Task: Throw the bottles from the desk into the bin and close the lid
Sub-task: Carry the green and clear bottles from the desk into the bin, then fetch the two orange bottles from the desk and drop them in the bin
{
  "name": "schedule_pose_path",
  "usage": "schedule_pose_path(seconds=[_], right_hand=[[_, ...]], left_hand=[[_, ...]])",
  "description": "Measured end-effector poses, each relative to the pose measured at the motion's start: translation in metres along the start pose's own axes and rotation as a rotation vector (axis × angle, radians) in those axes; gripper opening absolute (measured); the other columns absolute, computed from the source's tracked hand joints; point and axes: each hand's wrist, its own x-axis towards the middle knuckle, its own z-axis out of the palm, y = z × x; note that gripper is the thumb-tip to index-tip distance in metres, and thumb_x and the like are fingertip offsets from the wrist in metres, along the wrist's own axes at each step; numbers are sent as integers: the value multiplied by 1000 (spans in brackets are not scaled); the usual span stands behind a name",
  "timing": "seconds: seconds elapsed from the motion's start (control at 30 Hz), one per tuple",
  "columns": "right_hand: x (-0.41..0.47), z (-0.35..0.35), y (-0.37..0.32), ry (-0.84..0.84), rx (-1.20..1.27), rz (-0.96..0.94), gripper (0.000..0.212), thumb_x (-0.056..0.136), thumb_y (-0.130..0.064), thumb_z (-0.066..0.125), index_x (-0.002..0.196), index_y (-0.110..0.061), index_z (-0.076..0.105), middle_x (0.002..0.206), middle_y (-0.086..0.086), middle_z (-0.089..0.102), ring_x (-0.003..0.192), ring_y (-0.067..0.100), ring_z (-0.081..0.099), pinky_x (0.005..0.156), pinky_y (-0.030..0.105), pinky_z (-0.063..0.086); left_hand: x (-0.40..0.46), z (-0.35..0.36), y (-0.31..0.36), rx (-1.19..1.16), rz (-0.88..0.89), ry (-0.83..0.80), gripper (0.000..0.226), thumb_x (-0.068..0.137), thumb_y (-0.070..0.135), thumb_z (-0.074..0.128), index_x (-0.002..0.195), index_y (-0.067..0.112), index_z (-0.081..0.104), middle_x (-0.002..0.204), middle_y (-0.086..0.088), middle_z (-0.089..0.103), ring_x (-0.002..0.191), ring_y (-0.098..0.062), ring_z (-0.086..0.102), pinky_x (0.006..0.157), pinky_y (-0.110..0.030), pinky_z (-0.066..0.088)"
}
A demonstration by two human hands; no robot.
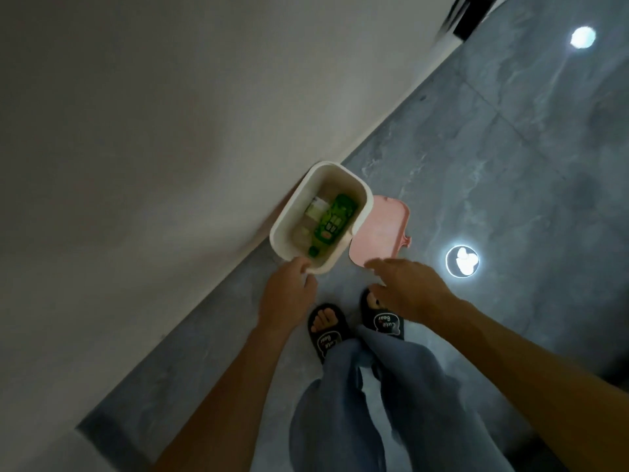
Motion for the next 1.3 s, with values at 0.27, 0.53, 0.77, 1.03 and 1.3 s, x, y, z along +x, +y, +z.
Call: schedule_pose_path(seconds=[0.27, 0.53, 0.77, 1.03, 1.3], right_hand=[[-204, -51, -8, -173, 1, 159, 32, 100, -39, 48, 128, -26, 59, 124, 4, 70, 106, 25, 68, 95, 41, 55], [-349, -97, -24, -239, -6, 222, 34, 102, -34, 50, 131, -18, 58, 122, 10, 70, 109, 24, 67, 99, 36, 49], [-390, -127, -18, -329, -198, 181, 30, 101, -39, 49, 122, -23, 62, 112, 6, 72, 97, 20, 68, 91, 34, 53], [-346, -187, -28, -376, -489, 12, 35, 100, -38, 50, 129, -22, 61, 129, 11, 67, 115, 29, 64, 98, 36, 49], [-319, -162, -151, -407, -759, -350, 30, 100, -38, 48, 120, -23, 65, 120, 7, 69, 109, 30, 65, 88, 36, 48]], left_hand=[[-196, -92, 32, 70, -231, -195, 29, 95, 35, 51, 116, 22, 66, 113, -5, 72, 98, -22, 67, 89, -39, 56], [-344, -149, 55, -57, -326, -222, 34, 92, 37, 53, 122, 24, 64, 120, -2, 69, 102, -22, 65, 89, -37, 54], [-416, -144, 61, -174, -472, -149, 38, 97, 35, 51, 131, 22, 59, 131, -6, 65, 114, -25, 62, 92, -30, 45], [-505, -64, 101, -459, -726, 37, 29, 103, 27, 47, 120, 12, 64, 124, -10, 67, 109, -29, 64, 90, -31, 45], [-602, 53, 155, -681, -920, -79, 27, 101, 19, 46, 108, 6, 69, 119, -15, 66, 112, -32, 62, 96, -39, 48]])
